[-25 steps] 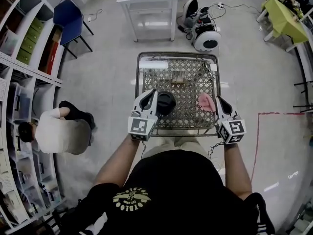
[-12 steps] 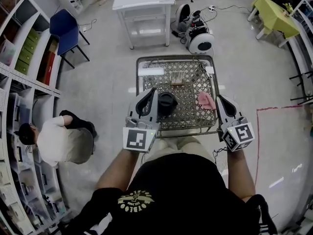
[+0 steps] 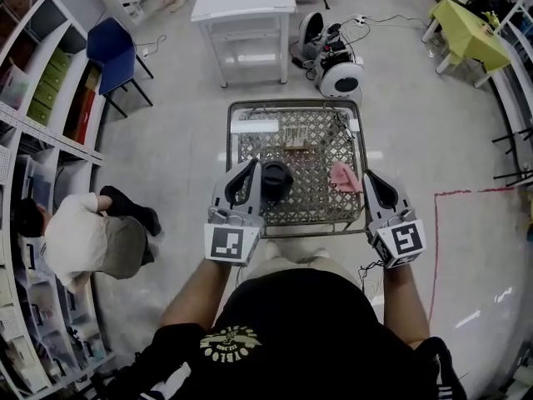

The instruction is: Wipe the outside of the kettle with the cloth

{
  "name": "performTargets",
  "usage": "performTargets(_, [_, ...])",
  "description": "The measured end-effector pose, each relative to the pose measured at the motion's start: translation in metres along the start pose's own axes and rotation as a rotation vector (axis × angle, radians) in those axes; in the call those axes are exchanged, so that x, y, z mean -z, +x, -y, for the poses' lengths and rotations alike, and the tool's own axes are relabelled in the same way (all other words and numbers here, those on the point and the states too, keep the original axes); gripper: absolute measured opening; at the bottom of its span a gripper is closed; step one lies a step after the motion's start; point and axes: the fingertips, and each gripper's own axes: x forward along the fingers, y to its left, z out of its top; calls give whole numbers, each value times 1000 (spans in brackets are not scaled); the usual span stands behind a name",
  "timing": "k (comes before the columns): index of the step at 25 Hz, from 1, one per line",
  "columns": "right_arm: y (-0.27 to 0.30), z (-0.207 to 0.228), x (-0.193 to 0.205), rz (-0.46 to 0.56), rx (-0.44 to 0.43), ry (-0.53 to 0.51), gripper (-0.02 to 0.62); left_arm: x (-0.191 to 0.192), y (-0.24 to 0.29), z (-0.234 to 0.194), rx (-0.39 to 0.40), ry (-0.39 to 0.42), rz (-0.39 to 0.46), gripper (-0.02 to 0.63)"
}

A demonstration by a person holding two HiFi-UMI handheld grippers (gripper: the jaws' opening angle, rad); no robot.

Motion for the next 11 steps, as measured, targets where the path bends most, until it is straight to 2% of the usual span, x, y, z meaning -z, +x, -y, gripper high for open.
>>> performTargets(5, [-3, 25, 4, 13, -26, 30, 11, 8, 11, 18, -27, 13, -56, -5])
performTargets(11, [-35, 62, 12, 50, -68, 31, 11, -12, 29, 73, -38, 52, -20, -3])
